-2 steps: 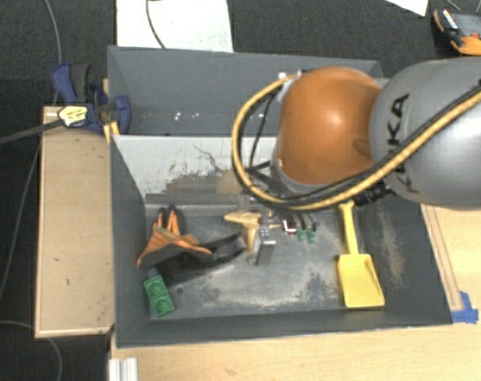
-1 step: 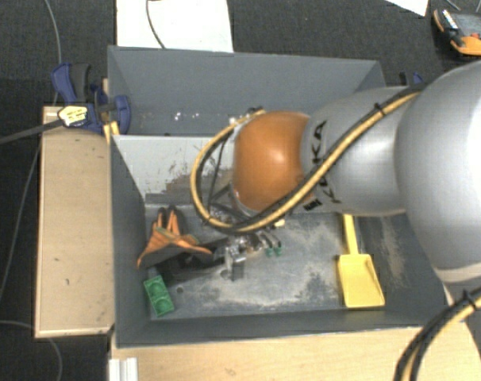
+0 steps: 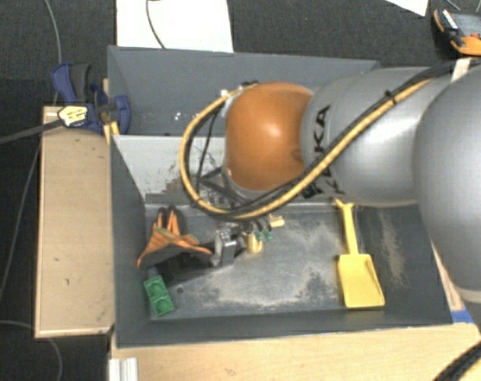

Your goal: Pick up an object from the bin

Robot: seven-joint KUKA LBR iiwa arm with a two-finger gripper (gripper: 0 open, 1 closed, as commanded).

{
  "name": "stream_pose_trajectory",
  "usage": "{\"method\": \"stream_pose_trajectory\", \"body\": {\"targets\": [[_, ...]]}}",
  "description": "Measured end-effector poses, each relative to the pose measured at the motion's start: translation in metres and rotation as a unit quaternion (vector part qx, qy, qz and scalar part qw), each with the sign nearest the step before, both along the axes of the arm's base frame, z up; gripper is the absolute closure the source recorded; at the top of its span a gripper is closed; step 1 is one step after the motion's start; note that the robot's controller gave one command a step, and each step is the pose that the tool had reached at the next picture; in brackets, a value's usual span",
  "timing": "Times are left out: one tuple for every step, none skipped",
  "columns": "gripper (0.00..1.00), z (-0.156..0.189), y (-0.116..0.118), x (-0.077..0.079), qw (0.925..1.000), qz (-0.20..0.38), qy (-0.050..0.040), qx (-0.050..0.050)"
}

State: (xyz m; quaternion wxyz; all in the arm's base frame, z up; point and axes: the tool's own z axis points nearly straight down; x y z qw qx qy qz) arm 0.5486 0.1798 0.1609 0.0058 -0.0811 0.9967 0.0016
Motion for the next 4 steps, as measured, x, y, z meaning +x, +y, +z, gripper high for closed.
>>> {"method": "stream_pose_trajectory", "body": {"targets": [[0.0,-0.06,0.006,0.003,0.9997,-0.025,0.0054,-0.001],[0.0,-0.089,0.025,0.01,0.9916,-0.129,0.003,-0.001],[1.0,-0.087,0.019,0.006,0.9869,-0.161,0.007,0.002],[1.0,-0.087,0.019,0.006,0.9868,-0.162,0.007,0.002]]}}
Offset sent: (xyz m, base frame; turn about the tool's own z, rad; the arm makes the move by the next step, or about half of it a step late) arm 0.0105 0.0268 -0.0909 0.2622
